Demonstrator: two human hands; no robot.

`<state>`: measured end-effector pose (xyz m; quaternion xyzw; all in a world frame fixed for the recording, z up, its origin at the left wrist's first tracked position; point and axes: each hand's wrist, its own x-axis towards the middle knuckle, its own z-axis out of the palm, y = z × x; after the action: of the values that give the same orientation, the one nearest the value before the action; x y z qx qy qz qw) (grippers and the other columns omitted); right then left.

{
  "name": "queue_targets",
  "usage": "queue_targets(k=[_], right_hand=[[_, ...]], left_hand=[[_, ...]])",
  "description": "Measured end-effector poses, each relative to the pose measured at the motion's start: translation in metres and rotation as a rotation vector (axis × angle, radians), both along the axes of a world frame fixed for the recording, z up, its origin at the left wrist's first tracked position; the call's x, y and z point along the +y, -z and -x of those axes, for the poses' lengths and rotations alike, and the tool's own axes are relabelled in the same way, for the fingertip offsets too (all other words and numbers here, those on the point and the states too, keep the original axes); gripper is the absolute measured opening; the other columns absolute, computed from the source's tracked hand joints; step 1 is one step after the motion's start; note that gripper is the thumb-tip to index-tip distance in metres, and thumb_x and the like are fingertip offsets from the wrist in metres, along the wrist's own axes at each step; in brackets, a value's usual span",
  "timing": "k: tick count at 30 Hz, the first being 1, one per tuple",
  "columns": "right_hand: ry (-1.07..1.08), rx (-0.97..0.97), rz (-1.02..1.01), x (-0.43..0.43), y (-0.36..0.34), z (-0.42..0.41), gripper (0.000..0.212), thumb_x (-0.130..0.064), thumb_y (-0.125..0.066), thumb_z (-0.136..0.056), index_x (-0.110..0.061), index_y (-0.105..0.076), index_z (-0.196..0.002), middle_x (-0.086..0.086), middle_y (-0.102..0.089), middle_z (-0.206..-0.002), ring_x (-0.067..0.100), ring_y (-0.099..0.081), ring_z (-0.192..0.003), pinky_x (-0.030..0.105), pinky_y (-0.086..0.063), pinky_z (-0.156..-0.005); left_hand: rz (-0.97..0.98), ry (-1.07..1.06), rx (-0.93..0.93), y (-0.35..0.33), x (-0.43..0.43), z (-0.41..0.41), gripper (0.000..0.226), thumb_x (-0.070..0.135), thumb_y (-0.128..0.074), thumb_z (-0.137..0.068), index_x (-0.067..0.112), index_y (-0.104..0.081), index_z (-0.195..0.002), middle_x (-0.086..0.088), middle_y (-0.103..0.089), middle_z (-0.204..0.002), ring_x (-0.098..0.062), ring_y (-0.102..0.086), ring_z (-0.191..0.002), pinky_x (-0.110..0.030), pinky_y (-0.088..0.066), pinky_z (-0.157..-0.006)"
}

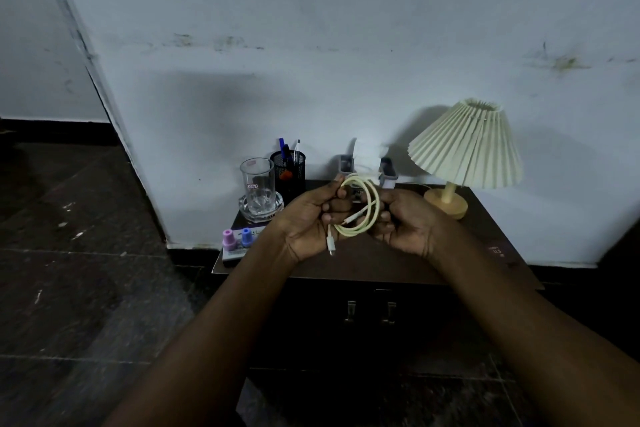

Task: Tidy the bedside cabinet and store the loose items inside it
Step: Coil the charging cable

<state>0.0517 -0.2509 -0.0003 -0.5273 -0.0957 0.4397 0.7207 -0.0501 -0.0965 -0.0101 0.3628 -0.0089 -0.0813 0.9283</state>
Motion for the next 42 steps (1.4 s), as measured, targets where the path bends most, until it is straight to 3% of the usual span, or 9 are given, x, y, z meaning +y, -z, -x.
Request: queue_targets(k=[3,10,13,16,23,28,35,39,42], right_hand=[[-0.015,-0.126,0.082,0.004,0.009,0.000,0.035,-0.011,-0.055,-0.097,0.005,-0.065,-0.126,0.017,-0.056,-0.092,0.014,-0.044,-0.062,0.021,-0.033,-0.048],[-0.060,-0.310,0.227,-0.010,-0.015,0.009,0.053,-0.059,-0.047,-0.101,-0.013,-0.074,-0.100,0.007,-0.070,-0.084,0.016,-0.060,-0.067,0.032,-0.047,-0.062],[0.266,-0.990,0.432,-0.008,-0.018,0.014,0.059,-0.056,-0.041,-0.105,-0.006,-0.070,-0.096,0.010,-0.070,-0.083,0.020,-0.065,-0.072,0.038,-0.052,-0.072],[0.430,-1.668,0.210,-0.012,-0.018,0.016,0.016,-0.026,-0.065,-0.099,-0.012,-0.067,-0.105,0.001,-0.059,-0.093,0.018,-0.060,-0.088,0.030,-0.046,-0.076],[0.002,-2.130,0.448,-0.004,0.003,0.014,0.013,-0.025,-0.064,-0.084,-0.020,-0.074,-0.090,0.006,-0.055,-0.108,0.036,-0.050,-0.099,0.059,-0.044,-0.093],[0.123,-1.508,0.068,-0.009,-0.020,0.025,0.015,-0.013,-0.064,-0.100,-0.023,-0.072,-0.107,-0.007,-0.067,-0.114,0.020,-0.059,-0.111,0.031,-0.047,-0.096],[0.502,-0.253,-0.446,-0.002,-0.021,0.018,0.017,-0.007,-0.048,-0.105,-0.011,-0.060,-0.094,0.005,-0.066,-0.082,0.020,-0.066,-0.078,0.034,-0.060,-0.065],[0.441,0.044,-0.323,0.004,-0.013,0.023,0.011,-0.005,-0.052,-0.102,-0.006,-0.061,-0.096,0.005,-0.066,-0.069,0.014,-0.065,-0.059,0.027,-0.060,-0.058],[0.449,0.023,-0.219,0.006,-0.011,0.023,0.011,0.000,-0.053,-0.100,-0.002,-0.061,-0.093,0.013,-0.065,-0.076,0.016,-0.068,-0.056,0.028,-0.061,-0.056]], left_hand=[[-0.041,-0.099,0.029,0.003,-0.005,-0.004,0.039,0.030,-0.044,-0.110,0.013,-0.054,-0.077,0.007,-0.030,-0.050,-0.005,-0.029,-0.042,-0.041,-0.050,-0.094],[-0.119,-0.311,0.103,0.007,-0.001,-0.009,0.039,0.035,-0.048,-0.109,0.014,-0.056,-0.077,0.007,-0.032,-0.052,-0.006,-0.032,-0.043,-0.029,-0.042,-0.075],[-0.141,-0.383,0.156,0.003,-0.001,-0.007,0.039,0.035,-0.048,-0.108,0.014,-0.057,-0.077,0.007,-0.034,-0.053,-0.006,-0.033,-0.043,-0.026,-0.036,-0.064],[-0.167,-0.445,0.185,-0.003,-0.003,-0.005,0.040,0.034,-0.045,-0.109,0.015,-0.055,-0.075,0.007,-0.033,-0.053,-0.006,-0.031,-0.044,-0.023,-0.040,-0.053],[-0.336,-0.487,0.176,-0.004,-0.007,-0.005,0.043,0.036,-0.048,-0.108,0.015,-0.061,-0.073,0.005,-0.042,-0.053,-0.009,-0.036,-0.049,-0.028,-0.042,-0.056],[-0.325,-0.554,0.183,0.003,0.006,-0.009,0.039,0.033,-0.048,-0.109,0.010,-0.064,-0.081,-0.001,-0.058,-0.065,-0.010,-0.050,-0.052,-0.027,-0.048,-0.059],[-0.084,-0.499,0.159,0.000,0.003,-0.009,0.044,0.047,-0.064,-0.097,0.020,-0.055,-0.063,0.006,-0.035,-0.054,-0.011,-0.037,-0.049,-0.031,-0.039,-0.062],[0.119,-0.520,0.097,0.001,0.000,-0.010,0.052,0.035,-0.061,-0.101,0.019,-0.044,-0.055,0.006,-0.031,-0.045,-0.009,-0.031,-0.040,-0.021,-0.041,-0.048],[0.137,-0.475,0.066,0.003,0.004,-0.008,0.053,0.034,-0.063,-0.100,0.020,-0.041,-0.053,0.005,-0.029,-0.043,-0.009,-0.026,-0.040,-0.028,-0.047,-0.086]])
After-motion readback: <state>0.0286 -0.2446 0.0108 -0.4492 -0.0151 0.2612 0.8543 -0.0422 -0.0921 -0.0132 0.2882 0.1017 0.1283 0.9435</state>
